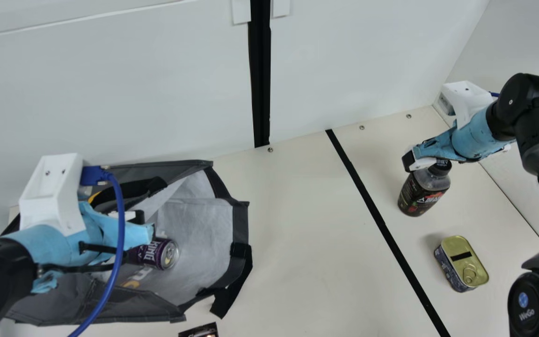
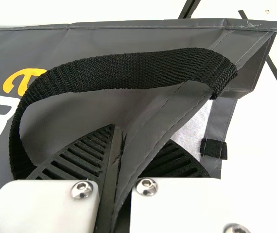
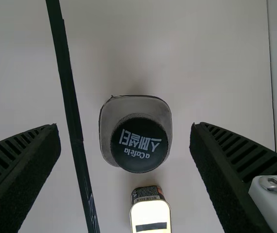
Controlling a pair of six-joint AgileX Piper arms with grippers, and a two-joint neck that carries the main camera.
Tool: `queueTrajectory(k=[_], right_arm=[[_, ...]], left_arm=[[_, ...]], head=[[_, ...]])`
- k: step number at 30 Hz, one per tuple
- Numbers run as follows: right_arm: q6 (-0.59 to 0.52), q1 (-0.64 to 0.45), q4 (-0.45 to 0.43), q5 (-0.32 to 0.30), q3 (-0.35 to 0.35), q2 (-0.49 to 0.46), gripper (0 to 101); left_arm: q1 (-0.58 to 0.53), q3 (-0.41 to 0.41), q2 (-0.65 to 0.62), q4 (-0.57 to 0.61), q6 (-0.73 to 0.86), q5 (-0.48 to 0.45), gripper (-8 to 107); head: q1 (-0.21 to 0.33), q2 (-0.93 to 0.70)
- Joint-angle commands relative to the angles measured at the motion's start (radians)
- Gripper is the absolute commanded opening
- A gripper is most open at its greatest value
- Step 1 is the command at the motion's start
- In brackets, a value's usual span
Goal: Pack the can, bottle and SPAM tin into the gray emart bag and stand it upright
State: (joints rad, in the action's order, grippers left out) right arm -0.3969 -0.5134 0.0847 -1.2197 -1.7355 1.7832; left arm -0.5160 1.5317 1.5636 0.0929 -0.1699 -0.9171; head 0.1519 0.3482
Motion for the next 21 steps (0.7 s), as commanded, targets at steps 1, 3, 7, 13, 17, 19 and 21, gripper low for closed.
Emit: queueTrajectory(k=[1, 3, 7, 13, 17, 19, 21], right_arm=[[0.0, 0.0, 0.0, 0.0, 0.003, 0.003, 95], [0.0, 0.0, 0.0, 0.0, 0.005, 0.006, 95], [0.001, -0.001, -0.002, 0.0, 0.01, 0.01, 95], [0.001, -0.002, -0.006, 0.0, 0.016, 0.014, 95], [0.001, -0.004, -0.01, 0.0, 0.018, 0.015, 95], [0.001, -0.004, -0.011, 0.0, 0.02, 0.016, 95], [0.0, -0.005, -0.012, 0.0, 0.022, 0.016, 82]], left_arm=[[0.0, 0.0, 0.0, 0.0, 0.0, 0.0, -8], [0.0, 0.0, 0.0, 0.0, 0.0, 0.0, -8], [0.0, 0.0, 0.0, 0.0, 0.0, 0.0, -8], [0.0, 0.0, 0.0, 0.0, 0.0, 0.0, -8], [0.0, 0.0, 0.0, 0.0, 0.0, 0.0, -8], [0.0, 0.0, 0.0, 0.0, 0.0, 0.0, -8], [0.0, 0.0, 0.0, 0.0, 0.0, 0.0, -8]], head=[[0.023, 0.001], [0.023, 0.001], [0.023, 0.001], [0.023, 0.001], [0.023, 0.001], [0.023, 0.001], [0.023, 0.001]])
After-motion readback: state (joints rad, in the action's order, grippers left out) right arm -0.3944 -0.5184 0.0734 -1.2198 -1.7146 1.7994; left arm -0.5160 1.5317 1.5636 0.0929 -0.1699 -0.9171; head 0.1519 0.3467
